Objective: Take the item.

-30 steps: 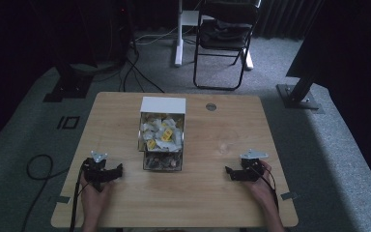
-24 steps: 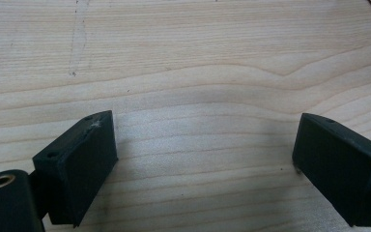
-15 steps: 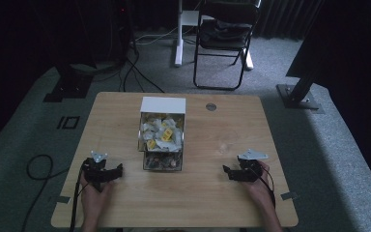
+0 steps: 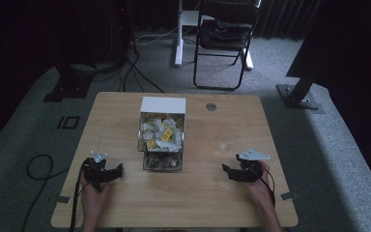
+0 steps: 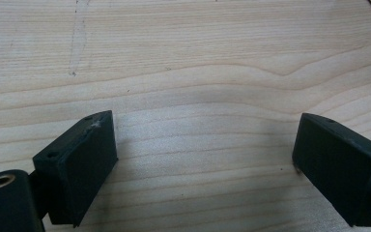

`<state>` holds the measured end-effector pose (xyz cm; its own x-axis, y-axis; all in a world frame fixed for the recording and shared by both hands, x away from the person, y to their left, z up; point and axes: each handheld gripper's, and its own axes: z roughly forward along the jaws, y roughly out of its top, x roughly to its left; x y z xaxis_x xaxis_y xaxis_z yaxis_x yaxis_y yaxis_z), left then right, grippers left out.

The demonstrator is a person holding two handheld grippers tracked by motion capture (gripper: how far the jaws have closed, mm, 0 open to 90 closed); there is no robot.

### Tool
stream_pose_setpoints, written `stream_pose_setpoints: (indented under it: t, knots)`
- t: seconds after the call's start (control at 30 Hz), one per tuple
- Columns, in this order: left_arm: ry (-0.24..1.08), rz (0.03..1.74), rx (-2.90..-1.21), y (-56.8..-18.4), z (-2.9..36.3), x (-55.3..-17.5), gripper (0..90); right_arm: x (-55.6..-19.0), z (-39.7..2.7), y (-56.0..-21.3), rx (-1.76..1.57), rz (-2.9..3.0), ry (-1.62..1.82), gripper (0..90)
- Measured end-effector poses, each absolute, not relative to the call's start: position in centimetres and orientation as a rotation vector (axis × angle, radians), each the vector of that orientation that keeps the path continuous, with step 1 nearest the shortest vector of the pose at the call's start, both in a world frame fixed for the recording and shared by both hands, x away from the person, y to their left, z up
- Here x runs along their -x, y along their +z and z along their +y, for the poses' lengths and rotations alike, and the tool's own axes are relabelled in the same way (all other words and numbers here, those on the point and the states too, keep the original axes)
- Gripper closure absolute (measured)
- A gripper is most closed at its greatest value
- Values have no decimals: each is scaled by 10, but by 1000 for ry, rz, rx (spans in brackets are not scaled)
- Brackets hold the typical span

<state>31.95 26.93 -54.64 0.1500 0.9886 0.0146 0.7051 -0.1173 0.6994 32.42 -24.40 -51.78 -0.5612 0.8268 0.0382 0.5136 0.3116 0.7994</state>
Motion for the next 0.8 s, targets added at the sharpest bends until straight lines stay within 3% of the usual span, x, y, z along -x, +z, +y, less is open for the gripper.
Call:
stream_pose_setpoints:
  t: [0.8]
  knots:
    - [673,1609,-1886,-546,269,-319,90,-307,-219,-493,-1067,2212,1222,283]
